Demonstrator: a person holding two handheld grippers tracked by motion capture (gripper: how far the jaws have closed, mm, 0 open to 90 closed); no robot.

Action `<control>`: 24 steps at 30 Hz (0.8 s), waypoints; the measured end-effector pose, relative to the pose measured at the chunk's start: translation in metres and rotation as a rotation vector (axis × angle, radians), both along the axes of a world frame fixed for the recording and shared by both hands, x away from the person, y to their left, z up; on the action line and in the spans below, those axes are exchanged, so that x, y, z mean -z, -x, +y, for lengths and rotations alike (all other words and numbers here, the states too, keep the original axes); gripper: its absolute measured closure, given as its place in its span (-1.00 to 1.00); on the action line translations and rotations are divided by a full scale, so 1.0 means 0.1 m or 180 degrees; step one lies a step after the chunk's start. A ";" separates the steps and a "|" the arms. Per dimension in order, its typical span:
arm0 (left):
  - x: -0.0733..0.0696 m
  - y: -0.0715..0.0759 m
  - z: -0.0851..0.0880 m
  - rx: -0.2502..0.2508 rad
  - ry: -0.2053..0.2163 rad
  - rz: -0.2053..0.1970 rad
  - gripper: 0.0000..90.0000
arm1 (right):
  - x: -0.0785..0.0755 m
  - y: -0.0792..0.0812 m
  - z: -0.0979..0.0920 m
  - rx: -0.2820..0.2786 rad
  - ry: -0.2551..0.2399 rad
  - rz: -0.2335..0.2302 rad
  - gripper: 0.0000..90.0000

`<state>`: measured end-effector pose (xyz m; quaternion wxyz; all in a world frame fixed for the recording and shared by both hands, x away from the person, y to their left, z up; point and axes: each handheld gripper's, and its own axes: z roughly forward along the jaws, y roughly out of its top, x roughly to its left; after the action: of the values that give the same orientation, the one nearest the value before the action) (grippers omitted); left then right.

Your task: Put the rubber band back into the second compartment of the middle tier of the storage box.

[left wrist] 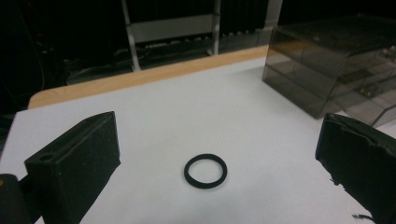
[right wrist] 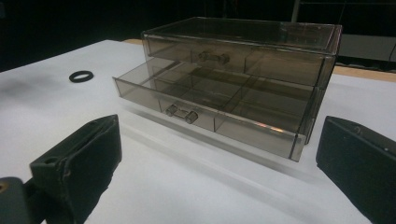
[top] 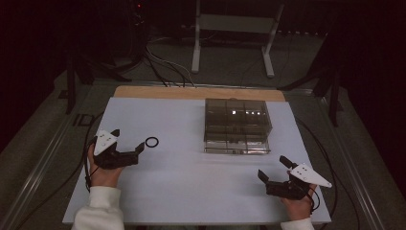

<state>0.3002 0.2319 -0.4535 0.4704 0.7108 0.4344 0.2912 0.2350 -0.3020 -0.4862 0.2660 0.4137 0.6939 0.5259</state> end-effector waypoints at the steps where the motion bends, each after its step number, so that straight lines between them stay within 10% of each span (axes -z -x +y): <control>1: 0.01 -0.02 -0.01 0.0010 -0.0015 0.0017 -0.99 | 0.00 0.00 0.00 0.0002 0.0004 0.0002 -0.98; 24: 0.17 -0.52 -0.32 0.0331 -0.0355 0.0499 -0.99 | 0.00 0.00 -0.01 0.0017 -0.0024 0.0015 -0.98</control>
<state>0.3526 0.1999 -0.4705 0.4091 0.7781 0.4155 0.2336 0.2352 -0.3030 -0.4860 0.2643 0.4178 0.6915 0.5268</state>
